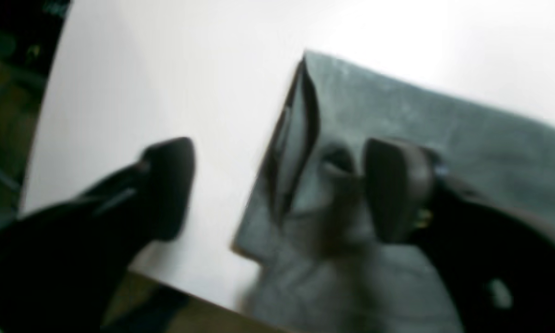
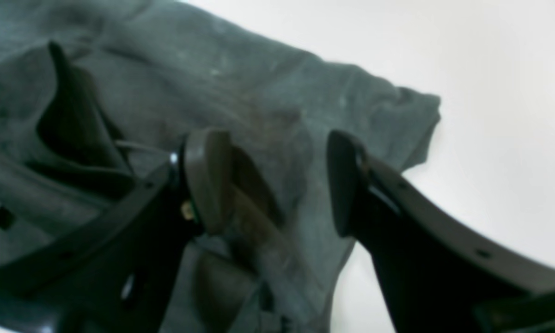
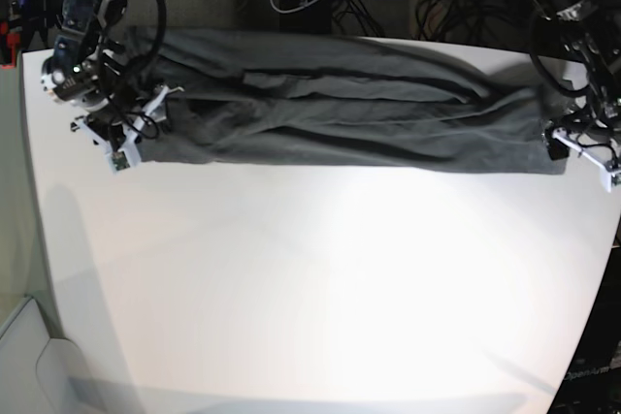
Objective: Layout the t-shirt on the table in an organized manner, then fold the t-shirt properly
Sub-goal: 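Hold both strip ends with both grippers and straighten the strip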
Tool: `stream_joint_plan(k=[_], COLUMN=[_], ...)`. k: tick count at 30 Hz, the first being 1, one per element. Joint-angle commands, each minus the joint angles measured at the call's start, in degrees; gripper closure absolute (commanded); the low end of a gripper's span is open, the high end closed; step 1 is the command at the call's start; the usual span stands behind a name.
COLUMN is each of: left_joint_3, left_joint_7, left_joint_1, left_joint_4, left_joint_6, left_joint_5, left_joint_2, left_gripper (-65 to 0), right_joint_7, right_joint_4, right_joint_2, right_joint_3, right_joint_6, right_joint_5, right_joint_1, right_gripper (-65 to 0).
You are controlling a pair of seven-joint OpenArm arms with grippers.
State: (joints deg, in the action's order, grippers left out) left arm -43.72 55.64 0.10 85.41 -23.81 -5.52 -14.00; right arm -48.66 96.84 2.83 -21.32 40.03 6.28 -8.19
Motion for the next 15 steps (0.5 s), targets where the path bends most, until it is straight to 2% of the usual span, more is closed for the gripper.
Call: stream_joint_plan(k=[1,11,15], left_joint_3=[-0.10,-0.10,-0.10], left_joint_7=[-1.26,-1.88,-2.14], left_joint_1=[-0.58,-0.41,-0.76], left_joint_4=[0.35,-0.88,-5.01], left_joint_6=[-0.85,-1.46,-1.46], left_joint_5=[-0.42,-0.42,-0.42], left_joint_2=[-1.08,-0.81,-0.99], left_gripper=[-64.2,-65.0,-65.0], right_joint_7=[1.15,1.15,1.15], right_joint_4=[0.88,0.88,0.88], right_joint_2=[0.47,0.47,0.47], right_joint_3=[0.00,0.00,0.00], right_joint_6=[-0.03,-0.03,-0.03], right_joint_5=[0.62,0.62,0.62], right_joint_1=[0.58,0.76,0.76], right_gripper=[-34.0,-34.0,-34.0])
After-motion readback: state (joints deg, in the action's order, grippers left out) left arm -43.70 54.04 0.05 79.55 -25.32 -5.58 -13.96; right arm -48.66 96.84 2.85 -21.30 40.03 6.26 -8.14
